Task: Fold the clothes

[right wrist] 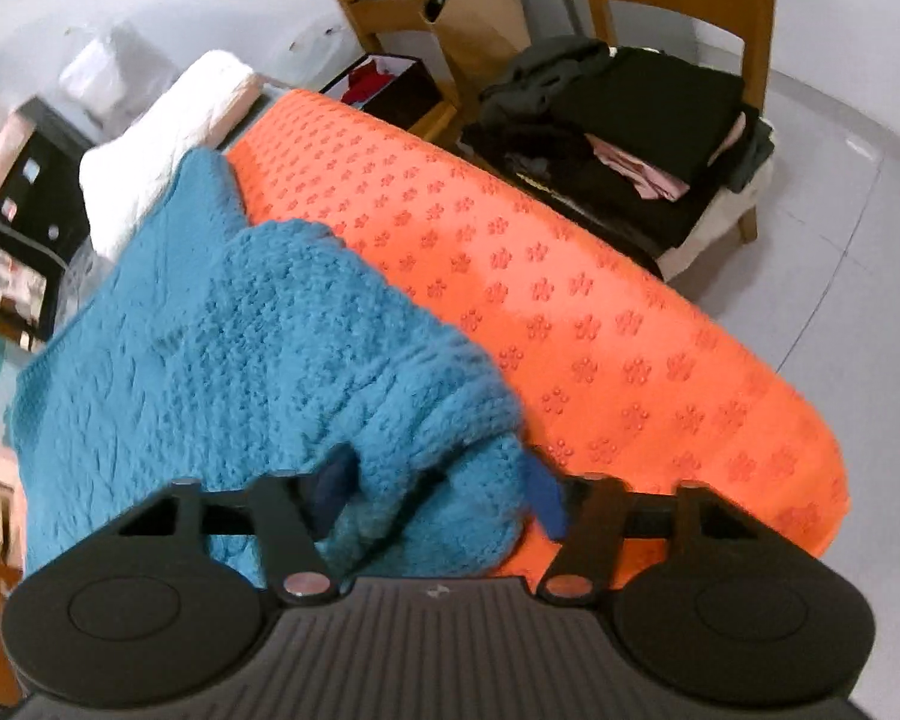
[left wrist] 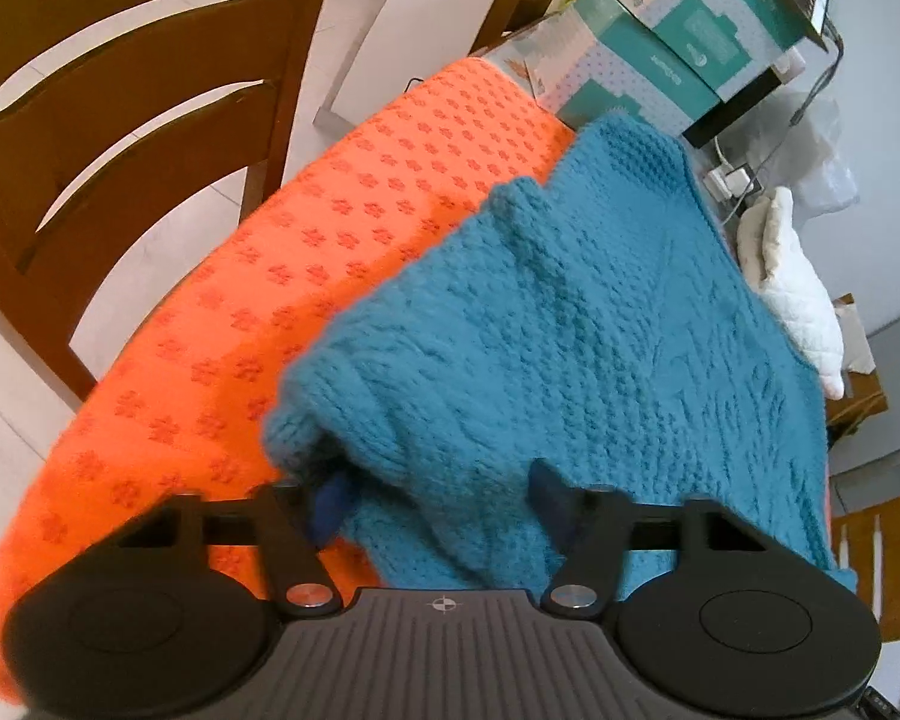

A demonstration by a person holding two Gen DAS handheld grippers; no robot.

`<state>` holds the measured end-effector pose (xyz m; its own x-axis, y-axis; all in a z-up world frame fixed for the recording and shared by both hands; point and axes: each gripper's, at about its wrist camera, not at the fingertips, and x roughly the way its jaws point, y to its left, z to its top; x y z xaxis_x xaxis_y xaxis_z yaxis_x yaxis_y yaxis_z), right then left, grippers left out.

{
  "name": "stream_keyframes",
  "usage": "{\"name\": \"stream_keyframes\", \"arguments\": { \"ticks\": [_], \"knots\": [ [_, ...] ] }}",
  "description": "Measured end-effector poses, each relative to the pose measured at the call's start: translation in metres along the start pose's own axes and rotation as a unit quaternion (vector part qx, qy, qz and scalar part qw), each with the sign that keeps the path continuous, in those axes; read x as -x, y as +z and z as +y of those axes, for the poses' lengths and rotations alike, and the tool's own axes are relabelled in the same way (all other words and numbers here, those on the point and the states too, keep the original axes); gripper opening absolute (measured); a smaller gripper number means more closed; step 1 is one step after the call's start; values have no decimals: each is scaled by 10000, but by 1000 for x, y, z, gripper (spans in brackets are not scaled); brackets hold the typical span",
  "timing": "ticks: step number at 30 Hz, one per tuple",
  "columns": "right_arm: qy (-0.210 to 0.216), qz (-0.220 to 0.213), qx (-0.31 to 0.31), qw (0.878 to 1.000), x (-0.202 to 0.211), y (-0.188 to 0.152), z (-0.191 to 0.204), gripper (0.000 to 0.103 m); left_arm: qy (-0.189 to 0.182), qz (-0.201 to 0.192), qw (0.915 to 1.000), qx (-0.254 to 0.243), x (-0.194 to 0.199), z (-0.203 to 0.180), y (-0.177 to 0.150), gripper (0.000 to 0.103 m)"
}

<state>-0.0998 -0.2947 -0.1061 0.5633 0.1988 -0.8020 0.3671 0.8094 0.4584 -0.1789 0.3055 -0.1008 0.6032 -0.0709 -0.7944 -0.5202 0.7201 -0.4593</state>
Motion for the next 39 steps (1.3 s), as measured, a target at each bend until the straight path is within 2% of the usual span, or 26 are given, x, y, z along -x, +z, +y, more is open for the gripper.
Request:
{"name": "stream_keyframes", "arguments": {
  "ticks": [1, 2, 4, 8, 10, 13, 16, 17, 18, 19, 21, 24, 27, 33, 39],
  "knots": [
    [-4, -55, 1, 10000, 3, -1, 3, 30, 8, -32, 10000, -55, 0, -3, 0, 21],
    [-8, -110, 2, 9999, 6, -2, 6, 22, 29, -81, 9999, -99, 3, -7, 2, 16],
    [-51, -228, 48, 9997, 18, -3, 14, 17, 105, -230, 9996, -150, 18, -15, 11, 14],
    [-120, -384, 156, 9991, 67, -1, 28, 16, 273, -512, 9980, -253, 50, -31, 30, 14],
    [-156, -290, 206, 9992, 81, -2, 28, 16, 416, -478, 9976, -265, 59, -28, 38, 14],
    [-304, -158, 360, 9988, 66, -8, 24, 18, 506, -267, 9981, -212, 48, -18, 39, 16],
    [-795, 79, 654, 9947, 37, -12, 22, 26, 337, 185, 9987, 335, 18, -2, 26, 24],
    [-864, 100, 831, 9927, 36, -12, 27, 32, 329, 245, 9983, 411, 11, 1, 20, 29],
    [-877, 91, 1046, 9906, 39, -13, 35, 37, 305, 255, 9983, 421, 9, 1, 16, 32],
    [-890, 81, 1261, 9880, 42, -14, 43, 38, 262, 229, 9985, 427, 9, 2, 13, 35],
    [-915, 61, 1688, 9814, 48, -15, 58, 49, 134, 142, 9989, 430, 13, 2, 7, 53],
    [-949, 32, 2323, 9680, 58, -17, 81, 53, 47, 77, 9993, 367, 18, 2, 2, 57],
    [-489, 235, 2788, 9588, 58, -18, 113, 53, 0, 31, 9991, 425, 21, 4, 2, 57],
    [477, 652, 3344, 9389, 42, -30, 176, 53, -112, -92, 9990, 423, 30, 6, 7, 57],
    [1277, 1212, 3606, 9159, 13, -55, 230, 53, -122, -260, 9986, 434, 40, 13, 9, 58]
  ]
}}
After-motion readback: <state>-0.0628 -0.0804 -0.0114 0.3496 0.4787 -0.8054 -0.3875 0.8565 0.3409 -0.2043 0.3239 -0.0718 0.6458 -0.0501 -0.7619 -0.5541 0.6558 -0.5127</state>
